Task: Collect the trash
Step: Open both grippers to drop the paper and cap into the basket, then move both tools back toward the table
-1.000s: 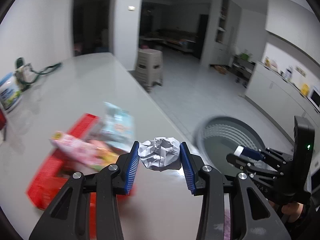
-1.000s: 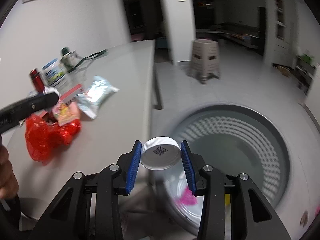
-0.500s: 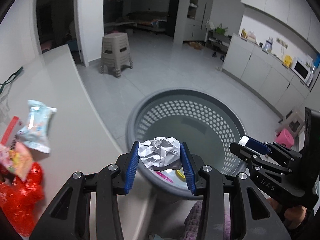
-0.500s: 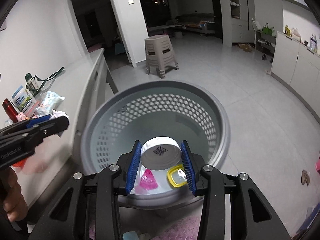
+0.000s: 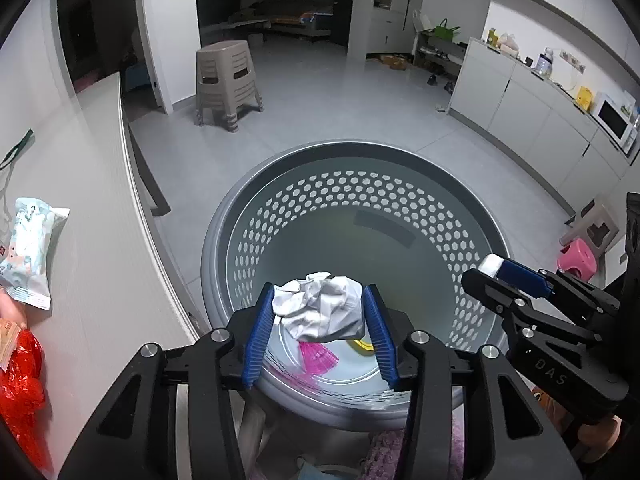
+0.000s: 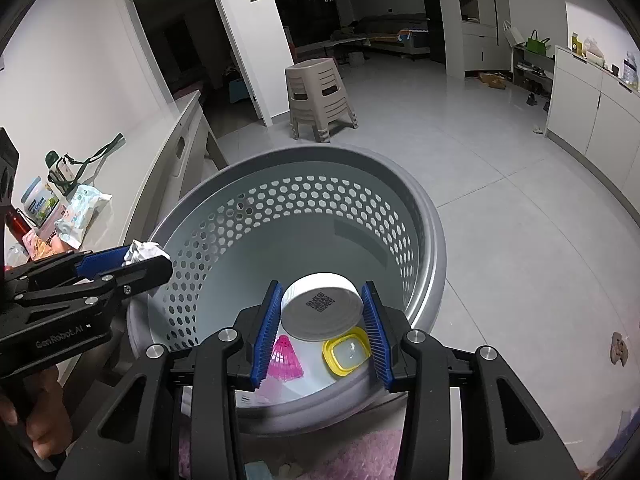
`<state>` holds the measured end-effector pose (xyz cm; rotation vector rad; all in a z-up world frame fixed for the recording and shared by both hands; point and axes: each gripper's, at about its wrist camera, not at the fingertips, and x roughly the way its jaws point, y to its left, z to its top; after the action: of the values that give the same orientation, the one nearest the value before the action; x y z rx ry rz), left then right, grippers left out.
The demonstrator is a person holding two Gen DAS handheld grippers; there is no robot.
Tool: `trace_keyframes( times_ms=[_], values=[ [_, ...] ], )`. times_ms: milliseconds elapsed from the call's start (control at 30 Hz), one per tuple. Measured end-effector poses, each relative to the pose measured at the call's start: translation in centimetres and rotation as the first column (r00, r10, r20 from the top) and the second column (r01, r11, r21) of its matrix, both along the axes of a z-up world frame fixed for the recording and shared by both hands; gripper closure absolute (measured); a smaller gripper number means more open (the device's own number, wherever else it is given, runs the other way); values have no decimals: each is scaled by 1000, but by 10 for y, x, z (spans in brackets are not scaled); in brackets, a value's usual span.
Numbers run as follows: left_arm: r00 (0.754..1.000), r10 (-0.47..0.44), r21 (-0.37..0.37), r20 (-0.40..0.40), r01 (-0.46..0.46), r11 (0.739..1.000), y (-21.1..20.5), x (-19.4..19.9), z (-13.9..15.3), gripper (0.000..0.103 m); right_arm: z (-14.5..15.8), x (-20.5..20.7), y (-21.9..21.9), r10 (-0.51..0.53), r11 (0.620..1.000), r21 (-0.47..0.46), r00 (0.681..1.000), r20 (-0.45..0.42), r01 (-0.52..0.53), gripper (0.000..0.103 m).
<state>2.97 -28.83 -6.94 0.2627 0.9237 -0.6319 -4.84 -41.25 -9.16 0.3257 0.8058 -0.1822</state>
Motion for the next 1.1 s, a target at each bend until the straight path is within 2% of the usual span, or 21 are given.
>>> trace_keyframes(
  times_ms=[67, 133, 167, 700, 1100],
  values=[
    [1000, 2, 5, -2, -2, 1000, -2, 1, -1, 52, -1, 1, -1, -3, 1000, 4, 1000, 0, 3, 61],
    [1000, 3, 7, 2, -3, 1000, -1, 1, -1, 45, 0, 1, -2, -11, 1000, 5, 1000, 9, 11, 47],
    [1000, 5, 8, 5, -5, 1000, -1, 0, 0, 43, 1, 0, -3, -14, 1000, 7, 1000, 17, 14, 46],
    [1000, 26, -18, 8, -25, 1000, 10, -1, 6, 43, 5, -9, 3, -13, 1000, 12, 1000, 20, 13, 46],
    [996, 75, -58, 45, -72, 996, 36, -8, 23, 36, 17, -17, 24, 2, 1000, -4, 999, 33, -2, 46]
  ],
)
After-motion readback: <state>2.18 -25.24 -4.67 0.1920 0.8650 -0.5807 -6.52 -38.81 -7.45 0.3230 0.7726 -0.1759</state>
